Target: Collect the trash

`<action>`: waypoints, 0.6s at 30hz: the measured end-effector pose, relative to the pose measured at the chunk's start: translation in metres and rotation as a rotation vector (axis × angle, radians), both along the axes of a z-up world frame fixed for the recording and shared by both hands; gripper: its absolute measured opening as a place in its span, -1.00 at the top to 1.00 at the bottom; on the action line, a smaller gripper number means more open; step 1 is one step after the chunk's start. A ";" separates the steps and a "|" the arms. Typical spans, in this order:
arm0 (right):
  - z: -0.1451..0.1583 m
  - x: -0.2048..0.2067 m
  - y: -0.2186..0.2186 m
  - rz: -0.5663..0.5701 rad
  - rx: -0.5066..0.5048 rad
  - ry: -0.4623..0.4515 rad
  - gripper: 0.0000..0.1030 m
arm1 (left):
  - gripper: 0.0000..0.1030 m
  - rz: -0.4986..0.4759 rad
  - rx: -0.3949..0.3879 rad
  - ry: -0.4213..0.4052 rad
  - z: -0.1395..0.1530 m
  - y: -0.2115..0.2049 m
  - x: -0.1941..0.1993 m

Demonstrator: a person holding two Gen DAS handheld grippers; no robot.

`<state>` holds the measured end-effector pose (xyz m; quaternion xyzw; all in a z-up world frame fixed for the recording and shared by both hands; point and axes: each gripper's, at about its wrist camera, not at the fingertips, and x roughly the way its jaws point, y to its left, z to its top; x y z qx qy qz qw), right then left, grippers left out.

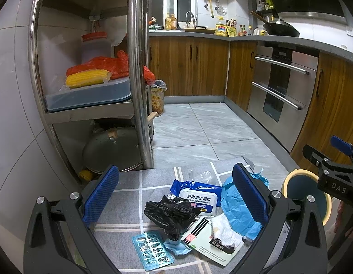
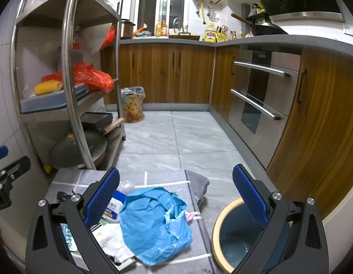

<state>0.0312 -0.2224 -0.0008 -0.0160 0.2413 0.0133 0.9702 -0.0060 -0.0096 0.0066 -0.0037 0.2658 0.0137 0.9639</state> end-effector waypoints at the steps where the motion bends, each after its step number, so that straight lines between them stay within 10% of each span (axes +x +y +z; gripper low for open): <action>1: -0.001 0.000 0.000 0.000 0.000 -0.001 -0.91 | -0.90 0.001 0.000 0.000 0.000 0.001 0.000; 18: -0.002 0.000 -0.002 0.000 -0.003 0.005 -0.91 | -0.90 0.003 0.007 0.004 -0.004 0.001 0.002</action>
